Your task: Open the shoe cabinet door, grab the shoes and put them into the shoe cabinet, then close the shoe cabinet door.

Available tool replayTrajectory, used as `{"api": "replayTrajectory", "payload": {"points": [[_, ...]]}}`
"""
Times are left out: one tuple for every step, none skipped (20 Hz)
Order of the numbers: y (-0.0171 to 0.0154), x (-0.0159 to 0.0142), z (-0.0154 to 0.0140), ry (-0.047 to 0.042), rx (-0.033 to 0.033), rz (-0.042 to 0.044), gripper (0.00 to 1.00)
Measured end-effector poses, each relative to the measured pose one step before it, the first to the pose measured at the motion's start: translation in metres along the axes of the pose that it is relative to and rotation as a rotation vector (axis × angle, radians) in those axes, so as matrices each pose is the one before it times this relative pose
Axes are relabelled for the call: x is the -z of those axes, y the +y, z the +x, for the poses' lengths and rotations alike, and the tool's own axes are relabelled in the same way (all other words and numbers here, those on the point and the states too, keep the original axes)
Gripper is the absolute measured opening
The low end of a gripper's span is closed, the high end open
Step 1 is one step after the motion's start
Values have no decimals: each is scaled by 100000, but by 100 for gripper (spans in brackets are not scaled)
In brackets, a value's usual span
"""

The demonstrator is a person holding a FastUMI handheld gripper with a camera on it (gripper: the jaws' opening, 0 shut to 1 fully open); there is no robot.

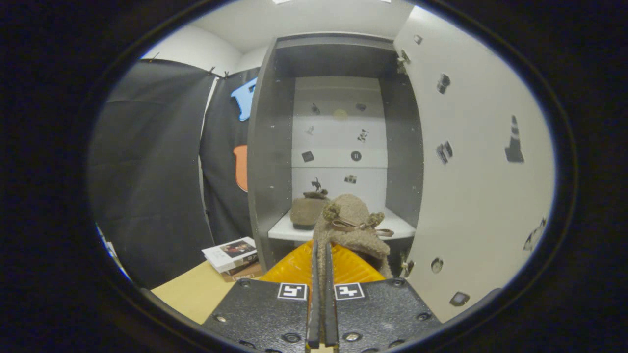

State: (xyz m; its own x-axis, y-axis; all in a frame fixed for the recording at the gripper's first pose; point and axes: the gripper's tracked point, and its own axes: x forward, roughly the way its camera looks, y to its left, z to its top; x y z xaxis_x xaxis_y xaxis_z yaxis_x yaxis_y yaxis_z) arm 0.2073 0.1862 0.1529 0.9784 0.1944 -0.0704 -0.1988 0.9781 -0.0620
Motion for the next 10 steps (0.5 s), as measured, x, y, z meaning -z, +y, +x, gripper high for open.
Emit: {"api": "replayTrajectory", "payload": {"points": [[-225, -1355, 1281, -1441, 1088, -3088, 7], [-416, -1191, 1141, -1793, 1386, -2969, 7], [-152, -1028, 1342, -1277, 884, -2193, 7], [-224, -662, 1338, -431, 634, -1779, 7], [-299, -520, 1308, -232, 566, -1960, 7], [-476, -258, 1496, 580, 990, -1442, 7], [-521, -99, 1404, 927, 867, -691, 7], [-490, 146, 1623, 1760, 1106, 536, 8], [-661, 183, 1349, 1868, 1204, 10, 7], [-777, 63, 1862, 1560, 1297, 919, 7]]}}
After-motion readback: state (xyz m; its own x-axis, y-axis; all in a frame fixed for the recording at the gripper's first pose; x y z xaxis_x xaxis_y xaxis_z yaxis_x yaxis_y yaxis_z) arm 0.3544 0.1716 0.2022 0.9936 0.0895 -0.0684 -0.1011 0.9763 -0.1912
